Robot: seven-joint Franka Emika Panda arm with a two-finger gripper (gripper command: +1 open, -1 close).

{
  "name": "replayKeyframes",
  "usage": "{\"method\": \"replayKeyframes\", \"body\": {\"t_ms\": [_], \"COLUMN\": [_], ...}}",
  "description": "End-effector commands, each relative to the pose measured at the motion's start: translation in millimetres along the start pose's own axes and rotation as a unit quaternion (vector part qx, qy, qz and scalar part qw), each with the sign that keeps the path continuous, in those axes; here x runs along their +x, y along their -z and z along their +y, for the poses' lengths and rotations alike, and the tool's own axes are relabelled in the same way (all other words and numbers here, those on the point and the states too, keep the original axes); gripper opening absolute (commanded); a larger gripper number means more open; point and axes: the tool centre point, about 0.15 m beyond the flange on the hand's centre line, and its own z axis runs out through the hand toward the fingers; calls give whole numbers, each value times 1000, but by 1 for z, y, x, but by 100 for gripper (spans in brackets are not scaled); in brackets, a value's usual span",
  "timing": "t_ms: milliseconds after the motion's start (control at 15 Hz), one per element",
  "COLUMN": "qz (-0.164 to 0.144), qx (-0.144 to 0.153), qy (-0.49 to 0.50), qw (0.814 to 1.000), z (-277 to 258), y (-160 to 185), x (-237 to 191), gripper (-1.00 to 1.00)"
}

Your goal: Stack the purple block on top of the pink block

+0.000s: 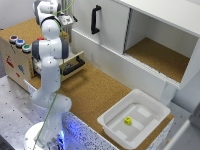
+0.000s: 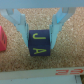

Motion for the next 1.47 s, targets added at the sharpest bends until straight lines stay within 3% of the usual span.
{"method": "replayKeyframes", "body": {"t_ms": [0,200,400,800,1200,1400], "qz": [-20,-19,-23,-44,-22,-28], "qx": [-47,-50,-31,-8,3,14], "qy": [20,49,101,124,87,95], "qw": [999,997,994,991,996,995], "z": [-15,-29,-63,-92,-86,-88], "y": [23,40,56,52,32,22], "x": [6,19,38,46,31,36], "gripper": [-100,-100,-100,-100,-100,-100]}}
